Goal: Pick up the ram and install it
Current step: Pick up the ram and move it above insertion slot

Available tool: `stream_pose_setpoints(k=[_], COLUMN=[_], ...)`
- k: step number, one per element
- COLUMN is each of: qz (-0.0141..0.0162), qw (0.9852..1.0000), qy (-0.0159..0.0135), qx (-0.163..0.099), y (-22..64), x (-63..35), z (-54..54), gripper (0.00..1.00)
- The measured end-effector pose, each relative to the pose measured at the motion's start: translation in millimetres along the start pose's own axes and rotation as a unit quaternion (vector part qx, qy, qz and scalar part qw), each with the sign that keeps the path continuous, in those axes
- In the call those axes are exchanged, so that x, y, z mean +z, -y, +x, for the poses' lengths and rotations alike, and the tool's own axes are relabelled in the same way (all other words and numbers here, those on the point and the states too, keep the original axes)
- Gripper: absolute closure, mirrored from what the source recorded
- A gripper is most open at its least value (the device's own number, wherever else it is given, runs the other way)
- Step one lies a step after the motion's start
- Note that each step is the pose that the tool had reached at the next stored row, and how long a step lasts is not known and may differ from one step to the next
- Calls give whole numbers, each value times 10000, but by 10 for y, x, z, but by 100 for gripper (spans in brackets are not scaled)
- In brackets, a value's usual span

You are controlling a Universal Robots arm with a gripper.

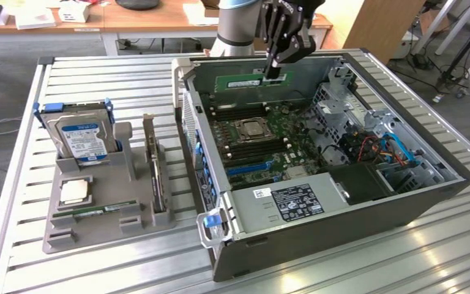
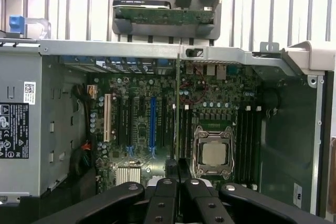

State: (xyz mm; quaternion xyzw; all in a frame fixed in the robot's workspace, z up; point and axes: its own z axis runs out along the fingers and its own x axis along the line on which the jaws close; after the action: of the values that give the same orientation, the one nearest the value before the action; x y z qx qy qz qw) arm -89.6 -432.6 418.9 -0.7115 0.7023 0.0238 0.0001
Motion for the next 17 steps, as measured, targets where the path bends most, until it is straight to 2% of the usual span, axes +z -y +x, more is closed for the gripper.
stream_pose_setpoints(k=[8,17], qz=[0,0], qw=[10000,10000], qy=[10,15], qx=[0,-1], y=[126,367], x=[2,-1], z=[2,5], gripper=[88,88])
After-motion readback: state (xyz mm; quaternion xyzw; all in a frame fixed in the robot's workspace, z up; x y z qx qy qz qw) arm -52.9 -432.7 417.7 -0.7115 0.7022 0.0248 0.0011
